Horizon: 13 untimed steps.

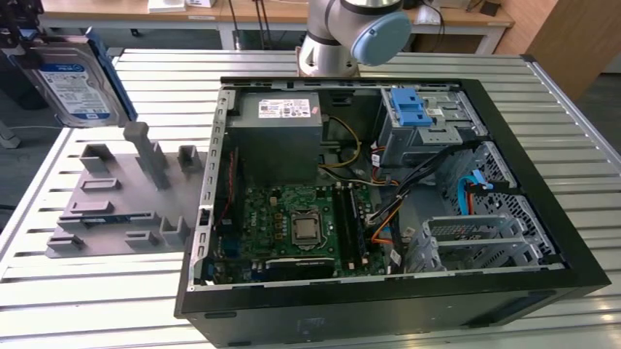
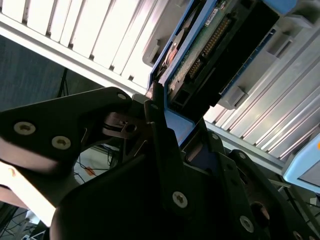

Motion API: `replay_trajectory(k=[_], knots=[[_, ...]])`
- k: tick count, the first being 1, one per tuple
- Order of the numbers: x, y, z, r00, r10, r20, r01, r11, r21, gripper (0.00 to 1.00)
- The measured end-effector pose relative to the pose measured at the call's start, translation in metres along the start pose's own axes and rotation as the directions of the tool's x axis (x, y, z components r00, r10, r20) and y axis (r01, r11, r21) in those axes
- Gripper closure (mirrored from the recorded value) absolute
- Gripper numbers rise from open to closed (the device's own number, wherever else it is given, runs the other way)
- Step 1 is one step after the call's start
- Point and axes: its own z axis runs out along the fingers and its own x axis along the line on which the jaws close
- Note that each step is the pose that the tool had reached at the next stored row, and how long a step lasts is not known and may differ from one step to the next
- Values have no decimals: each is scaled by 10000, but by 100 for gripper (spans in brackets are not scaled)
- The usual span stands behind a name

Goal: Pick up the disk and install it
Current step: 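Pick up the disk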

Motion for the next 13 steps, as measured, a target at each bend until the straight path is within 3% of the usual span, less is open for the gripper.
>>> replay_trajectory(k=[13], knots=[[-6,3,-139,10000,0,0,0,10000,2,64]])
